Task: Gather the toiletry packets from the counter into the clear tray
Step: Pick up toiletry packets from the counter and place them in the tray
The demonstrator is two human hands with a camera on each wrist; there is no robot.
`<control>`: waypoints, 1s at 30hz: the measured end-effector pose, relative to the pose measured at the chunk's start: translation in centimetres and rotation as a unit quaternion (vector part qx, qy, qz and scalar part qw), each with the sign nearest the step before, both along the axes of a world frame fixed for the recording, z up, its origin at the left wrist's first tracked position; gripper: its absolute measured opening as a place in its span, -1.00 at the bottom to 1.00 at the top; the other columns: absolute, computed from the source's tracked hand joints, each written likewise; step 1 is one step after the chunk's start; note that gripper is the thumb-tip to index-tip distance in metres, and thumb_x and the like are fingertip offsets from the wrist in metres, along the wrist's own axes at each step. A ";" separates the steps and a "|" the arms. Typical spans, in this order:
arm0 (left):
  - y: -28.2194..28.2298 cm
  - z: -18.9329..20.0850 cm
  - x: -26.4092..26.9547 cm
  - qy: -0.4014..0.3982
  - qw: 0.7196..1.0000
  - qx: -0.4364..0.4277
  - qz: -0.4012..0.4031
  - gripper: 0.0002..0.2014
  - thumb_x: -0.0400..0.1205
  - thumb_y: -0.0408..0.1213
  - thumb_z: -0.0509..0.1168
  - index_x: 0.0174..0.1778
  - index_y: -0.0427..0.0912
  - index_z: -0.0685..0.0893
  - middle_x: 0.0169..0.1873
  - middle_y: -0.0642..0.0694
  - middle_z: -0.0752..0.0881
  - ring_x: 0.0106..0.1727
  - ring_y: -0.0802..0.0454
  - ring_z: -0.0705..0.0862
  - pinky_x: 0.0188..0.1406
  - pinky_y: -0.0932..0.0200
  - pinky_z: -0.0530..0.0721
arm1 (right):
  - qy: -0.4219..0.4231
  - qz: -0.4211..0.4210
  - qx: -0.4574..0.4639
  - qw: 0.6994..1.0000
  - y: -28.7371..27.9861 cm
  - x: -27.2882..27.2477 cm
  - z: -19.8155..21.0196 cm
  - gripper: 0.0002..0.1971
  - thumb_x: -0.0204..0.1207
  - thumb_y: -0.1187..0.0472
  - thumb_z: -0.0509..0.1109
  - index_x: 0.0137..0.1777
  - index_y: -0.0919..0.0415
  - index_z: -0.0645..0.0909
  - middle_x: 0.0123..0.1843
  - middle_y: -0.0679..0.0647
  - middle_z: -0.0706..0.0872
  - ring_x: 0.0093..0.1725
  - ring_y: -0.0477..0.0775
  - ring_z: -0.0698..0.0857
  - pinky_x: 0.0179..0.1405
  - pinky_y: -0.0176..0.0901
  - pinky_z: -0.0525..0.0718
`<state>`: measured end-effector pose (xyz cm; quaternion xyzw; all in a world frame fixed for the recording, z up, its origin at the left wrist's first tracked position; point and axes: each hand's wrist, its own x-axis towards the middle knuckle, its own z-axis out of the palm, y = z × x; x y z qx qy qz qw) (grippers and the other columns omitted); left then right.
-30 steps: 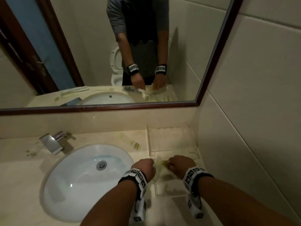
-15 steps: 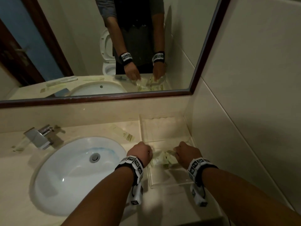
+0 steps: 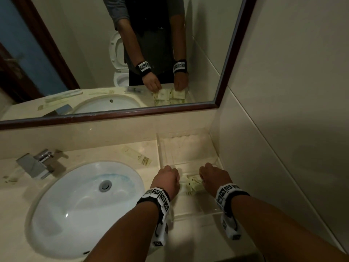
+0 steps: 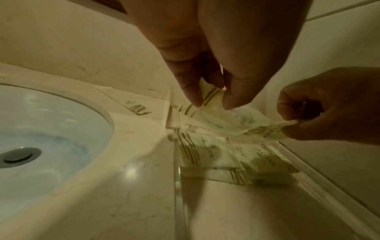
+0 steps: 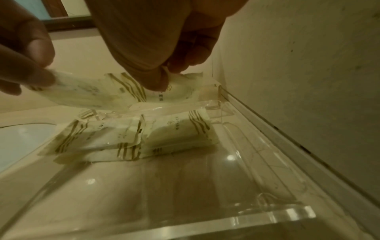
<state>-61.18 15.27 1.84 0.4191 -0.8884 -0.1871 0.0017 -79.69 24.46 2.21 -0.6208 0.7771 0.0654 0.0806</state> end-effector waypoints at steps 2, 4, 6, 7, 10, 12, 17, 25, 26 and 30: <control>0.4 -0.3 -0.1 -0.014 1.000 -0.002 -0.012 -0.85 0.61 -0.22 0.23 0.05 -0.11 0.63 0.08 -0.15 0.58 0.10 -0.18 0.61 0.06 0.00 0.65 | -0.008 0.004 0.004 1.000 0.0 0.2 -0.3 -0.86 0.58 0.20 0.28 0.11 0.08 0.54 0.07 0.13 0.56 -0.06 0.27 0.67 -0.29 0.03 0.54; 0.8 -0.5 -0.4 -0.029 0.999 -0.005 -0.018 -0.80 0.64 -0.22 0.22 0.13 -0.15 0.62 0.13 -0.17 0.57 0.15 -0.19 0.58 0.09 -0.01 0.62 | -0.009 0.009 0.010 1.000 -0.1 0.2 -0.9 -0.85 0.60 0.19 0.27 0.14 0.09 0.53 0.08 0.13 0.55 -0.01 0.27 0.66 -0.27 0.02 0.51; 1.2 -0.7 -0.8 -0.040 0.999 -0.006 -0.017 -0.79 0.66 -0.24 0.21 0.17 -0.17 0.61 0.16 -0.18 0.56 0.19 -0.19 0.56 0.10 0.00 0.60 | -0.005 0.010 0.020 1.000 -0.3 0.3 -1.3 -0.83 0.62 0.19 0.23 0.18 0.07 0.49 0.12 0.12 0.54 0.03 0.24 0.64 -0.22 0.00 0.50; 1.3 -0.9 -1.0 -0.047 0.999 -0.006 -0.016 -0.79 0.66 -0.25 0.21 0.17 -0.19 0.61 0.17 -0.18 0.56 0.19 -0.19 0.56 0.10 0.00 0.60 | -0.005 0.006 0.024 1.000 -0.4 0.3 -1.5 -0.82 0.63 0.20 0.22 0.20 0.07 0.48 0.14 0.12 0.54 0.05 0.24 0.65 -0.20 0.01 0.52; 1.3 -1.3 -1.3 -0.069 0.997 0.001 -0.016 -0.78 0.65 -0.32 0.21 0.20 -0.23 0.60 0.18 -0.20 0.55 0.22 -0.21 0.54 0.12 -0.01 0.60 | -0.003 -0.015 0.042 0.999 -0.6 0.1 -1.9 -0.76 0.62 0.20 0.24 0.27 0.07 0.45 0.19 0.11 0.54 0.12 0.22 0.66 -0.12 0.01 0.56; 1.2 -1.5 -1.5 -0.086 0.996 0.009 -0.016 -0.77 0.64 -0.37 0.21 0.21 -0.25 0.60 0.19 -0.22 0.54 0.23 -0.23 0.54 0.13 -0.03 0.60 | -0.009 -0.021 0.060 0.998 -0.7 0.0 -2.2 -0.72 0.61 0.20 0.27 0.30 0.08 0.44 0.22 0.12 0.53 0.16 0.22 0.64 -0.07 0.02 0.57; 1.1 -2.2 -1.7 -0.136 0.990 0.024 -0.040 -0.69 0.60 -0.45 0.21 0.27 -0.28 0.58 0.24 -0.26 0.52 0.28 -0.28 0.49 0.13 -0.10 0.62 | -0.016 -0.005 0.101 0.995 -0.5 -0.2 -3.1 -0.65 0.61 0.17 0.31 0.37 0.11 0.43 0.28 0.16 0.49 0.23 0.24 0.61 0.07 0.06 0.59; 1.1 -2.7 -1.3 -0.191 0.980 0.004 -0.060 -0.68 0.59 -0.30 0.27 0.28 -0.17 0.63 0.31 -0.22 0.51 0.36 -0.25 0.41 0.17 -0.08 0.57 | -0.047 0.002 0.096 0.994 0.2 -0.2 -3.3 -0.66 0.60 0.07 0.35 0.36 0.03 0.50 0.27 0.11 0.50 0.24 0.19 0.59 0.13 0.08 0.62; 1.1 -2.8 -1.3 -0.188 0.980 0.000 -0.063 -0.68 0.60 -0.30 0.27 0.28 -0.17 0.62 0.31 -0.23 0.52 0.35 -0.25 0.42 0.16 -0.09 0.56 | -0.047 0.000 0.091 0.995 0.3 -0.2 -3.3 -0.68 0.61 0.05 0.33 0.34 0.03 0.52 0.26 0.11 0.51 0.23 0.19 0.59 0.14 0.08 0.62; 1.3 -2.8 -1.6 -0.161 0.982 -0.013 -0.094 -0.64 0.61 -0.28 0.27 0.34 -0.19 0.59 0.32 -0.24 0.50 0.36 -0.27 0.42 0.17 -0.08 0.56 | -0.041 -0.002 0.072 0.997 0.5 -0.3 -3.2 -0.69 0.58 0.00 0.33 0.28 0.04 0.54 0.25 0.09 0.50 0.22 0.17 0.56 0.11 0.05 0.61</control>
